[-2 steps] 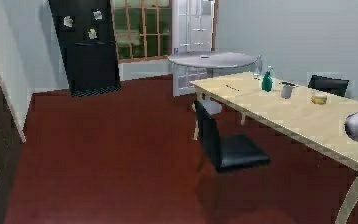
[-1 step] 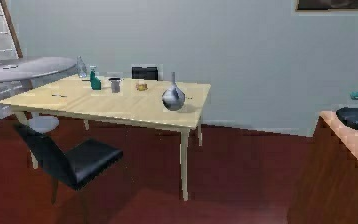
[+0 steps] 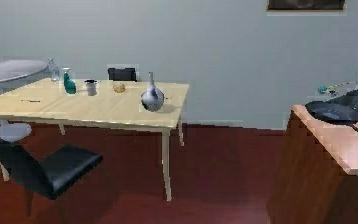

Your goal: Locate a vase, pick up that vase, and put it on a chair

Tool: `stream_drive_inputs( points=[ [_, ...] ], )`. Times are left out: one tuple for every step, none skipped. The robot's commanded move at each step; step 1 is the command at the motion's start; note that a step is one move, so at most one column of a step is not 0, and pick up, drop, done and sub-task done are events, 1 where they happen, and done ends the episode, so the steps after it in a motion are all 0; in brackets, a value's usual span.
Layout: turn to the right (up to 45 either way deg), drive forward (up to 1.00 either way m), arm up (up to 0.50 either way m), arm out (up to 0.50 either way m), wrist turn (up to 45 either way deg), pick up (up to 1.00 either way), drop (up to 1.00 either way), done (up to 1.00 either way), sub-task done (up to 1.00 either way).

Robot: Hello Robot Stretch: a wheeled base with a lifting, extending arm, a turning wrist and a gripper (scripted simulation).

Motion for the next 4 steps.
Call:
stream_drive_inputs(
  points=[
    [0.0, 0.65, 0.0, 0.0, 0.0, 0.0, 0.0, 0.0, 0.0],
    [-45.0, 0.0, 0.0, 0.0, 0.0, 0.0, 0.0, 0.0, 0.0],
    [-45.0, 0.0, 0.0, 0.0, 0.0, 0.0, 0.0, 0.0, 0.0],
    [-12.0, 0.0, 0.0, 0.0, 0.0, 0.0, 0.0, 0.0, 0.0]
  ],
)
